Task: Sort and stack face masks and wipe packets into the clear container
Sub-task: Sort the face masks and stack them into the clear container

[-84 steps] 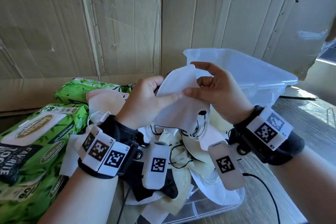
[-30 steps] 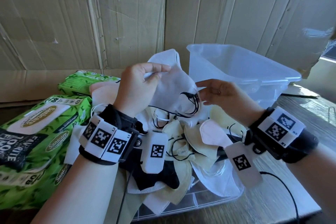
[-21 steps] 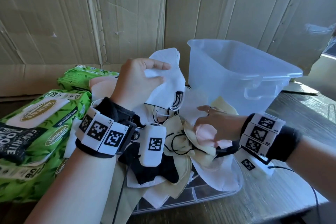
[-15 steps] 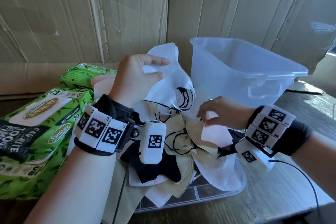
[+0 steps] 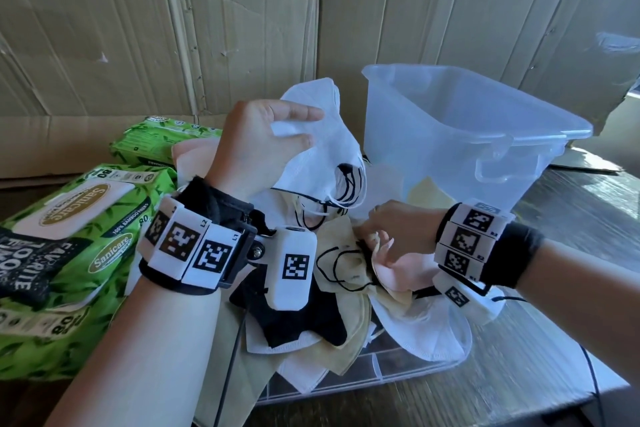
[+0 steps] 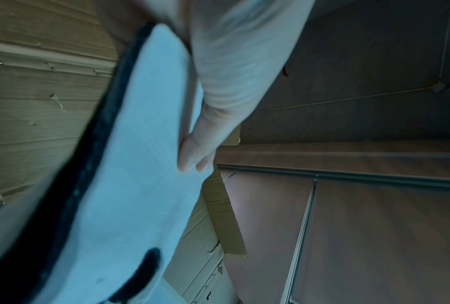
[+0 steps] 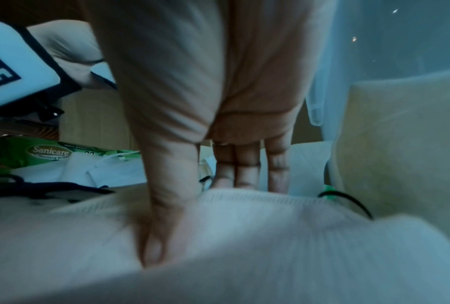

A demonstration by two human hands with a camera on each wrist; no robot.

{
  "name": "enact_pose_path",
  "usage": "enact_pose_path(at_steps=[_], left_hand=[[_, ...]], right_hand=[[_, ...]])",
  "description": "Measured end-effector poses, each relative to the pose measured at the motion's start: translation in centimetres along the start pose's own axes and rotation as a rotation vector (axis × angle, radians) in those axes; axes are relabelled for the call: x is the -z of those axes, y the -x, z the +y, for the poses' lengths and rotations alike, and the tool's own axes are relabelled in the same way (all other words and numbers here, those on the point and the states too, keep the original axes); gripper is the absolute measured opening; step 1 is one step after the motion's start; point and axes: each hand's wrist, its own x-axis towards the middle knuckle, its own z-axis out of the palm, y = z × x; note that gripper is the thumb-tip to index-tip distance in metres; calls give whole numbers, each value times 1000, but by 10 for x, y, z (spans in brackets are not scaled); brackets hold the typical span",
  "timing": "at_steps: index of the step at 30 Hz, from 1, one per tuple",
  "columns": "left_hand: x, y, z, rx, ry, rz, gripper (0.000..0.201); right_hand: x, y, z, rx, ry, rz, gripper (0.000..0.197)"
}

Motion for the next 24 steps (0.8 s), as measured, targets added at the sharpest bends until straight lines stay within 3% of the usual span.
enact_pose_path(at_steps=[3,5,12,14,16,17,20,24], left_hand=[[0,-1,-1,6,-10,1,24],[1,-1,-1,12,-25,5,23],[-3,0,1,35,-100,8,11],[-6,-1,1,22,-12,-49,27],[-9,0,0,-25,50,-141,54],[-11,2,1,-36,97,-195,59],[-14,8,11,-51,248,-305,41],[-21,9,13,-50,288,-252,20]], right_hand=[[5,8,7,-36,-125,104,14],[12,17,13,-33,-205,203,16],[50,49,19,-57,-503,741,13],[59,55,20,-54,-654,852,17],[65,59,17,5,-798,896,25],[67,60,13,43,-850,893,23],[69,61,1,125,-912,836,18],[71,55,-9,139,-886,846,30]])
